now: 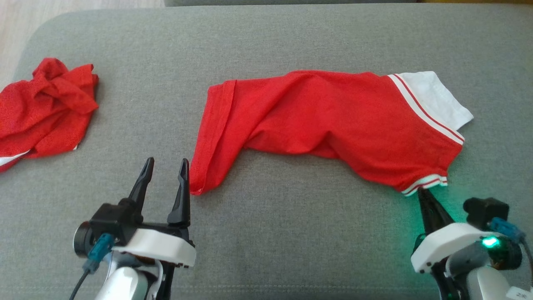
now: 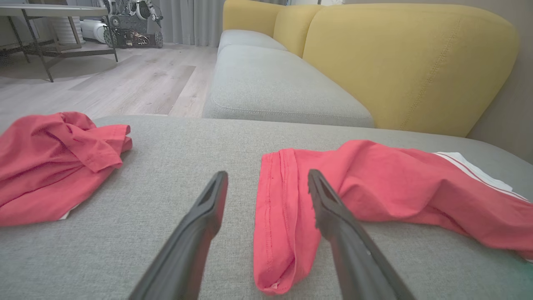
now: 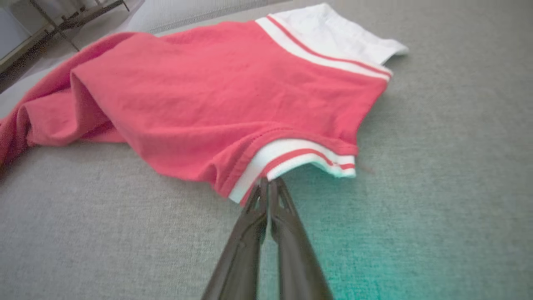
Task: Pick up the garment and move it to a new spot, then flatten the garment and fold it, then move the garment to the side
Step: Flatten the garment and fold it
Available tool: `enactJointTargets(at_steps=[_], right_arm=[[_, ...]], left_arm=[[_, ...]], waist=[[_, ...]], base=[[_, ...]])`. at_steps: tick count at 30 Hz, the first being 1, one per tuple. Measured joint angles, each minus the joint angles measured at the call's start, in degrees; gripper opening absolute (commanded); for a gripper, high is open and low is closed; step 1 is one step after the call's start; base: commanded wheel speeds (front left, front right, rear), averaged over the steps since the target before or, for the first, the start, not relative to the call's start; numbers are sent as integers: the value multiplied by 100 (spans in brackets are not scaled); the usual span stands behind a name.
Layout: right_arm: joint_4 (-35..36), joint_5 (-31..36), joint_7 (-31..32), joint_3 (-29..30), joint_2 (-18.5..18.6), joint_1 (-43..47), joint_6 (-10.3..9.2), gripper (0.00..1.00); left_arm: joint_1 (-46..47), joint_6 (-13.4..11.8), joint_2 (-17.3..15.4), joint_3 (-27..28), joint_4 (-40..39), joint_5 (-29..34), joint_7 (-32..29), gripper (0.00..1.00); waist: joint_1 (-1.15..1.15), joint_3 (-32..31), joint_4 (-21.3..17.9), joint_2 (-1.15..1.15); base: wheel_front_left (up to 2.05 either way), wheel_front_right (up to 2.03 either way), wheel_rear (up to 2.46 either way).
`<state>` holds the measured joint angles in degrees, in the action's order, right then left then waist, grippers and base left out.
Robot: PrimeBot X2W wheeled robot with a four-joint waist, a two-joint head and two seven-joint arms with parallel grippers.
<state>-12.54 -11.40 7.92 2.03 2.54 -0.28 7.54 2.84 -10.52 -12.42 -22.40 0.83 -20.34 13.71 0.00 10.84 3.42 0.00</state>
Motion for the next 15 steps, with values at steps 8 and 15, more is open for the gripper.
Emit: enactJointTargets(at_steps=[8,15], right_arm=[[992,-27,-342,-8,0,-19,0,0],[2524,224,-83,167,0,-46,0,0]], left_arm=[[0,36,1,27,41,0,8,100],[1,36,4,40,42,-4,9,100]], waist=[[0,1,-89,0],[0,15,-178,0]], base=[[0,0,0],[0,0,0]])
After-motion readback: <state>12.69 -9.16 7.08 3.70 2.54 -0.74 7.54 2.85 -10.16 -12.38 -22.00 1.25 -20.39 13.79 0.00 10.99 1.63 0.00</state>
